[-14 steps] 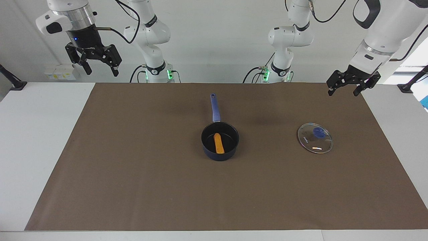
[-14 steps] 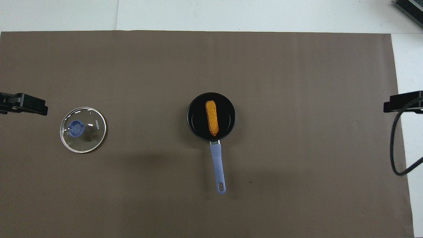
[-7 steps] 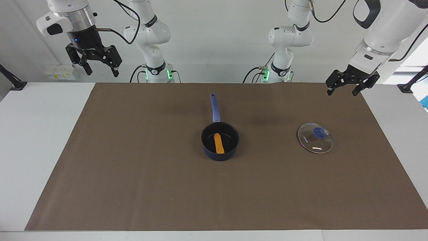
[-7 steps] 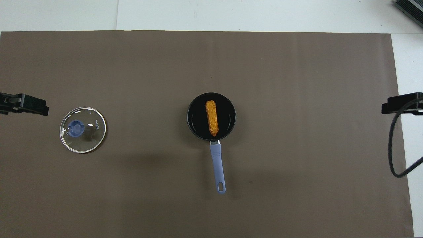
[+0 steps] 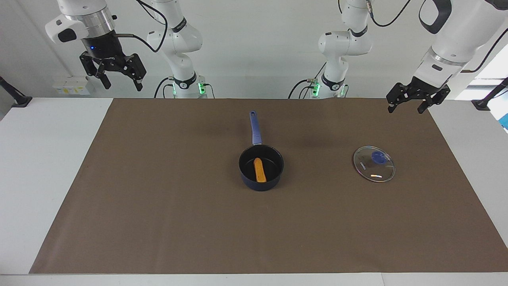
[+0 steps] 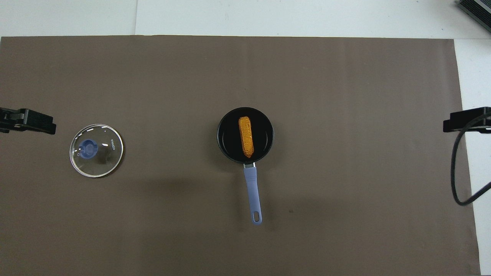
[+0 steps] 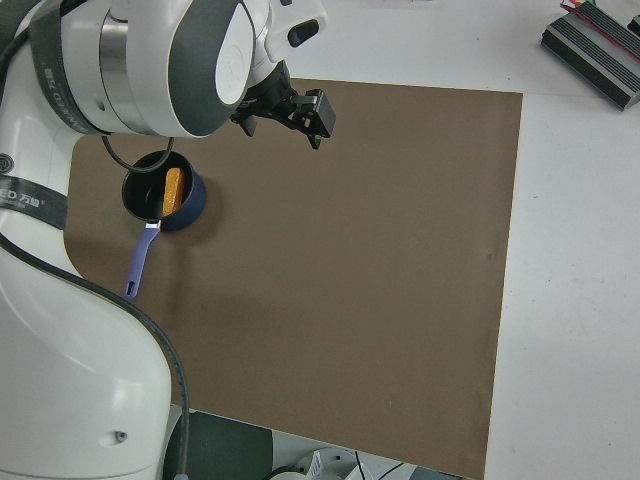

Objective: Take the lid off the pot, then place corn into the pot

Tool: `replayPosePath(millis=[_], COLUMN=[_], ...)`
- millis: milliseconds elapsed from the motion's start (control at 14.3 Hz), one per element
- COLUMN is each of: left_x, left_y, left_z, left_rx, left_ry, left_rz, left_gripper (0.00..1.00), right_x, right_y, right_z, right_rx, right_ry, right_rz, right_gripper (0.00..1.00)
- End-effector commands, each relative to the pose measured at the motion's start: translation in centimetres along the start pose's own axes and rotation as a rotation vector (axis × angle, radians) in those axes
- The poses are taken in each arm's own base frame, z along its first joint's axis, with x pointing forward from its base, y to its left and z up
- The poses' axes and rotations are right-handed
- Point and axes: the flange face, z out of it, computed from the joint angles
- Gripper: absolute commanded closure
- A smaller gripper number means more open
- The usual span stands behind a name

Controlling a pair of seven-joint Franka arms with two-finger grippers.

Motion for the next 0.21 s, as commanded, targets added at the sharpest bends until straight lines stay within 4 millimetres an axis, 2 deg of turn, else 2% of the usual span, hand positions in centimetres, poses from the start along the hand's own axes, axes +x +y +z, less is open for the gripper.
replayPosePath(millis=[0,140], left_x=[-0.72,-1.06], left_y=[0.06,-0.17], left_z=[-0.48,-0.34], left_rx=[-0.011,-0.013], left_ry=[-0.007,-0.031], left_rz=[-0.006,-0.003], left_gripper=[0.00,0.00], right_x=[-0.63,-0.81], right_y=[0.35,0.85], right_z=[-0.14,0.06], right_rx=[0.002,-0.013], right_ry=[-0.005,-0.022], right_rz=[-0.020,-0.015], right_gripper=[0.00,0.00])
